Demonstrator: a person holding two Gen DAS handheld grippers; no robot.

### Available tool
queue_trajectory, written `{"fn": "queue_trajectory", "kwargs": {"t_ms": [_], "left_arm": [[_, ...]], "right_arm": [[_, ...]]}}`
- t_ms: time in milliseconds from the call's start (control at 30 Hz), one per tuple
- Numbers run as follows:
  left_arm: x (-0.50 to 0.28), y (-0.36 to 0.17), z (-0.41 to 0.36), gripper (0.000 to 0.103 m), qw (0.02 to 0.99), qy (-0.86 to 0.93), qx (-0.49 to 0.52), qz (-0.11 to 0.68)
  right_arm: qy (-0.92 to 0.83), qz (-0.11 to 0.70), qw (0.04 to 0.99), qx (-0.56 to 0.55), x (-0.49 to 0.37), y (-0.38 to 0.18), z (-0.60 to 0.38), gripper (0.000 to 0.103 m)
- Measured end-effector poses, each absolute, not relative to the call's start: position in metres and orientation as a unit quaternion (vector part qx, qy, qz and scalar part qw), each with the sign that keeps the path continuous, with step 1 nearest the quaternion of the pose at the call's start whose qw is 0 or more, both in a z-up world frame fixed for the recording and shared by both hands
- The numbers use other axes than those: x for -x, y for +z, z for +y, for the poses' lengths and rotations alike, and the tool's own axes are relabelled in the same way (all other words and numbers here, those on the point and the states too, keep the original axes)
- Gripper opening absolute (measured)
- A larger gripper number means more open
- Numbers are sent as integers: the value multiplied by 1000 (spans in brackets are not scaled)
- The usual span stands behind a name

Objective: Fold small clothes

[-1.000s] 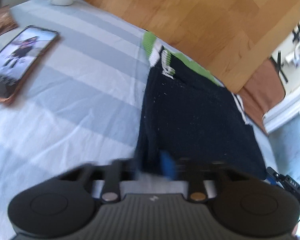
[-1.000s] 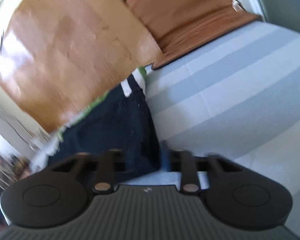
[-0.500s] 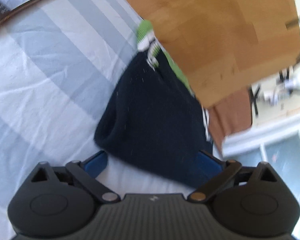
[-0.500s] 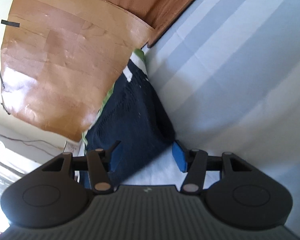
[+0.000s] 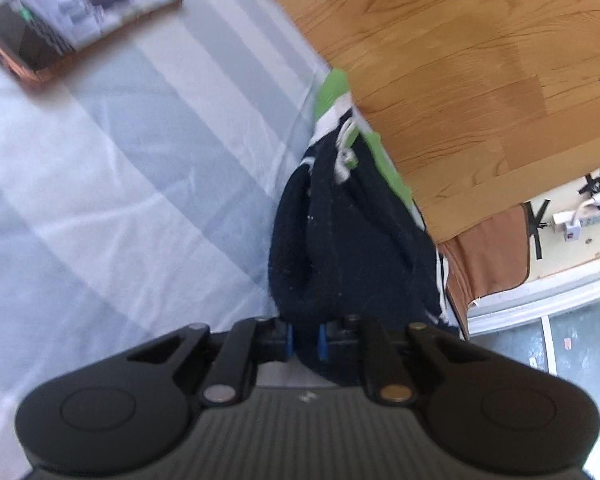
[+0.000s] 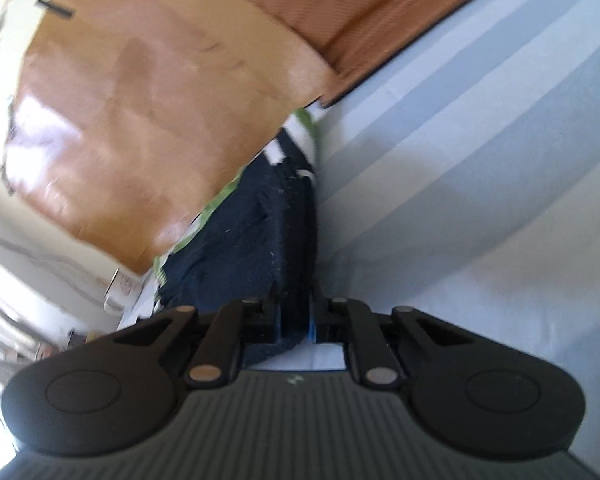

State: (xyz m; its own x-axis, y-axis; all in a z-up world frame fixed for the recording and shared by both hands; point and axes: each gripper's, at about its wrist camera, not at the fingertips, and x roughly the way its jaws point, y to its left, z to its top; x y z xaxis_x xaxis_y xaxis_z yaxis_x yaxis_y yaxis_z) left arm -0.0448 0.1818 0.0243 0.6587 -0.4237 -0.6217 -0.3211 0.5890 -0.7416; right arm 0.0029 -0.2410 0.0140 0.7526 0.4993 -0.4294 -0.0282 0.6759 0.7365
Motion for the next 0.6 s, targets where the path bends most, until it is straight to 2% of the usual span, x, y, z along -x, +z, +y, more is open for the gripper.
{"fn": "queue_trajectory", "kwargs": {"t_ms": [300,367,400,433,467,533,600], "left_arm": [[89,28,200,10,793,-32,438,422],[89,20,203,11,788,-28,439,430],[90,14,206,12,784,-24,441,437],[91,12,205,14,784,-26,443,434],[90,13,205,14,787,-28,440,432],[91,17,205,24,794,-35,430,429],[91,21,206,43,797,-51,428,424]], "right_arm": [[184,352,846,-354,56,4,-225,15],[173,358,842,-364,55,-5,-226,25],[160,359,841,-371,54,-8,-230,24],[160,355,841,-375,53,-8,-233,31],[157,349,849,-363,55,-4,-234,42],[140,318,891,-293,65,14,-231,59],[151,284,921,-219,75,30,-224,62]]}}
